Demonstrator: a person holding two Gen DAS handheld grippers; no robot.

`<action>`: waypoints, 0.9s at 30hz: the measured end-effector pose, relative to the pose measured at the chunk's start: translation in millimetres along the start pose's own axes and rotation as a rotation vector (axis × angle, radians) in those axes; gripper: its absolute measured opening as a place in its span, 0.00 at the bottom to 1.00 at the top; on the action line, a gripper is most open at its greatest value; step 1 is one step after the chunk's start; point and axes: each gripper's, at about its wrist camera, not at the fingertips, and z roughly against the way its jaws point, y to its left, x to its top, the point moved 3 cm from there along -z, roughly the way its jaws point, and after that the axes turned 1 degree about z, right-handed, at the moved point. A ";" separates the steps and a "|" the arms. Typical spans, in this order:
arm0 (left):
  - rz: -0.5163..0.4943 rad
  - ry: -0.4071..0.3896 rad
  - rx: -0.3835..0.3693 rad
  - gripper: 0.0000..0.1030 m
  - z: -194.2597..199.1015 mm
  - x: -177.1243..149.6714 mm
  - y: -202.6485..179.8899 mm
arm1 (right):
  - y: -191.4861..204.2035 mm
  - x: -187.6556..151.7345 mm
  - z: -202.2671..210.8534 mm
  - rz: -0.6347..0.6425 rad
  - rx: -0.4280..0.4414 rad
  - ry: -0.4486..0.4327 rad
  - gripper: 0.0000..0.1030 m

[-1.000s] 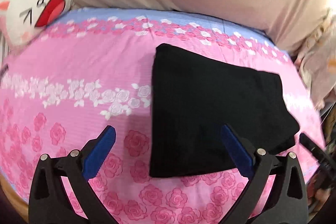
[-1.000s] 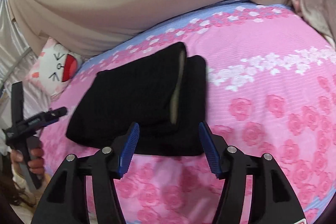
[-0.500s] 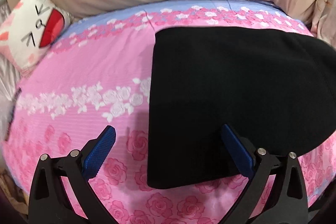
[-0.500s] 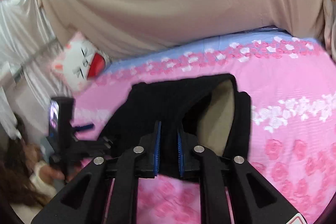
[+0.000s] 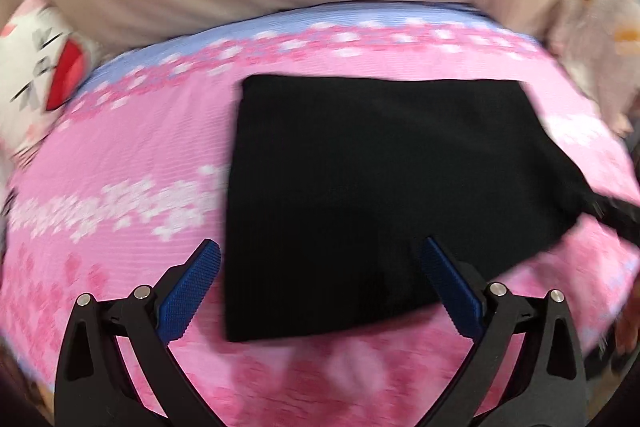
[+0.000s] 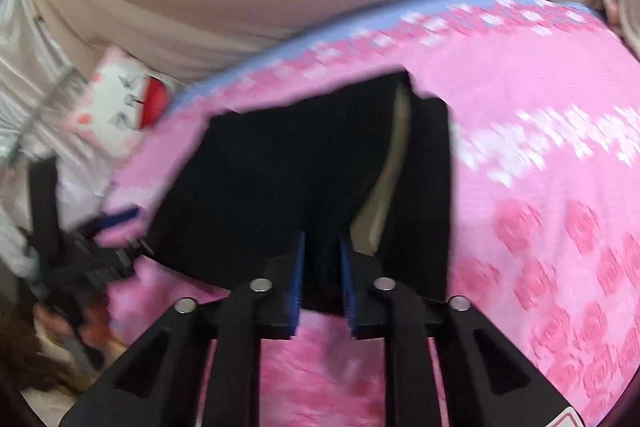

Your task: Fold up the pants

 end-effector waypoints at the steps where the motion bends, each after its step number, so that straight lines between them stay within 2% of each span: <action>1: -0.042 -0.010 -0.044 0.95 5.8 0.9 -12.3 | 2.4 9.7 3.9 0.001 0.035 -0.009 0.13; 3: -0.098 -0.036 -0.081 0.95 13.0 3.3 -30.2 | 11.1 34.9 8.3 0.004 0.128 -0.011 0.11; 5: -0.149 -0.059 -0.074 0.95 15.0 7.9 -50.9 | 22.7 54.6 4.2 0.020 0.204 0.007 0.11; 8: -0.192 -0.109 -0.064 0.95 13.0 19.9 -74.0 | 29.7 65.3 -0.2 0.053 0.191 0.018 0.11; 10: -0.187 -0.120 -0.082 0.94 4.5 30.1 -82.4 | 27.7 67.3 -2.4 0.031 0.222 0.025 0.12; 12: -0.156 -0.089 -0.100 0.71 -9.5 38.5 -80.5 | 19.5 65.6 -3.0 0.017 0.236 0.025 0.17; 13: -0.132 -0.046 -0.124 0.56 -19.7 42.4 -76.8 | 13.6 62.4 -1.8 0.023 0.215 0.019 0.21; 14: -0.094 -0.017 -0.151 0.49 -26.3 45.5 -70.1 | 8.4 59.6 -0.4 0.024 0.187 0.013 0.28; 15: -0.069 -0.008 -0.165 0.49 -29.5 48.4 -65.2 | -0.2 52.9 1.3 0.023 0.137 0.003 0.37; 16: -0.054 -0.001 -0.170 0.48 -32.6 50.4 -59.8 | -7.6 47.3 4.3 0.026 0.110 0.004 0.39; 19: -0.052 -0.002 -0.169 0.48 -29.6 49.2 -55.6 | -25.8 24.8 0.8 0.049 0.044 0.039 0.40; 22: -0.026 -0.016 -0.191 0.49 -23.4 53.6 -51.7 | -35.1 11.0 -19.5 0.070 -0.012 0.102 0.40; 27: 0.069 -0.051 -0.254 0.48 -5.7 70.2 -38.8 | -32.5 19.6 -42.4 0.137 -0.033 0.111 0.41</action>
